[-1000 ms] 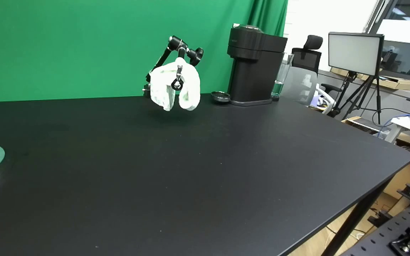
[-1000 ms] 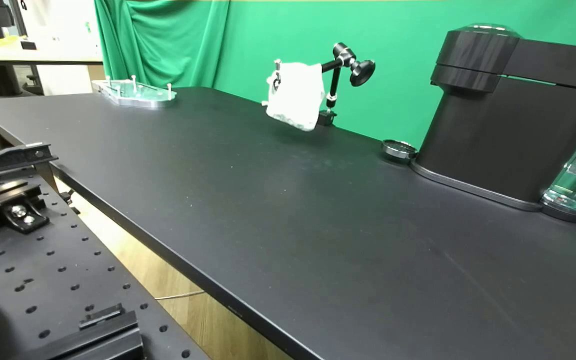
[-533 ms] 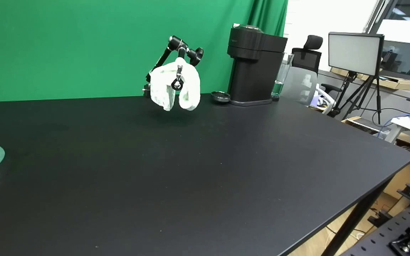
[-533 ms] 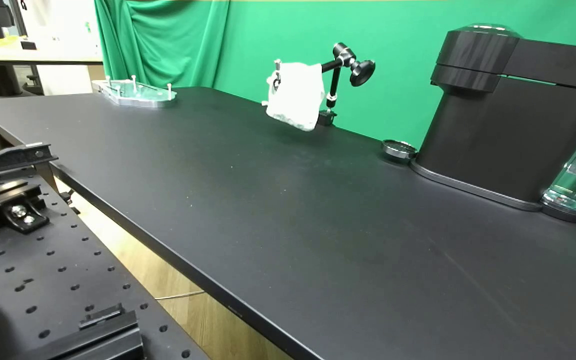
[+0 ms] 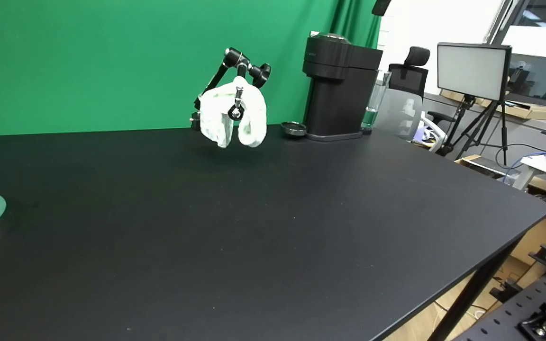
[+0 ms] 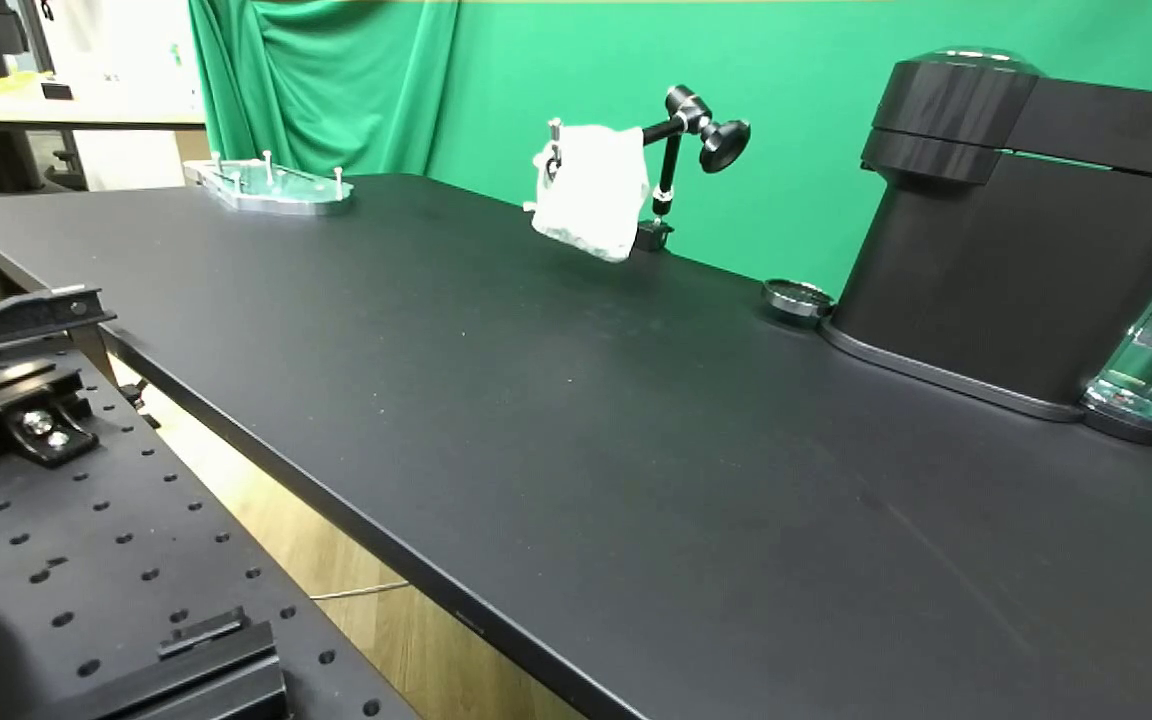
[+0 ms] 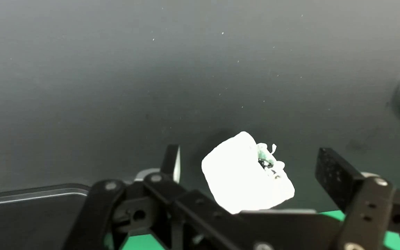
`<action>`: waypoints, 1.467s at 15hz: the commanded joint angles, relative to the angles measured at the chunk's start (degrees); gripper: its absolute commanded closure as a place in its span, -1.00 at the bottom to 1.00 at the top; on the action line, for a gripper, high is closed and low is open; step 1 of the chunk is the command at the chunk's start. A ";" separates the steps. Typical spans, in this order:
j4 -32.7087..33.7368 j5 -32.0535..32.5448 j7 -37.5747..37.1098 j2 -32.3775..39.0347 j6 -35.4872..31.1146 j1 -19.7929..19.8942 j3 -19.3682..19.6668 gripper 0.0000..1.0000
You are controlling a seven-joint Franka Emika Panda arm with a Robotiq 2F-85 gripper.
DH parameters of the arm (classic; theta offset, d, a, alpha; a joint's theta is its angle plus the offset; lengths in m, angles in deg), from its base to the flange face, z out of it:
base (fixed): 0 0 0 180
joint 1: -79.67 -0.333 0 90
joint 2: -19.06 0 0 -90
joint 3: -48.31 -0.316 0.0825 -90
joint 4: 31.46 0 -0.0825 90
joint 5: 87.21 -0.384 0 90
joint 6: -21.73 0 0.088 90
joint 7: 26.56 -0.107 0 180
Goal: Place the white cloth on the table
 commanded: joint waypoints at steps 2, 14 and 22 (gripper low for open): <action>8.34 8.70 -4.79 12.09 -9.49 0.67 -3.98 -1.00; 9.19 12.01 -8.82 15.42 -14.76 0.44 -4.57 -1.00; 14.24 15.11 -16.53 25.37 -19.54 0.01 -6.03 -1.00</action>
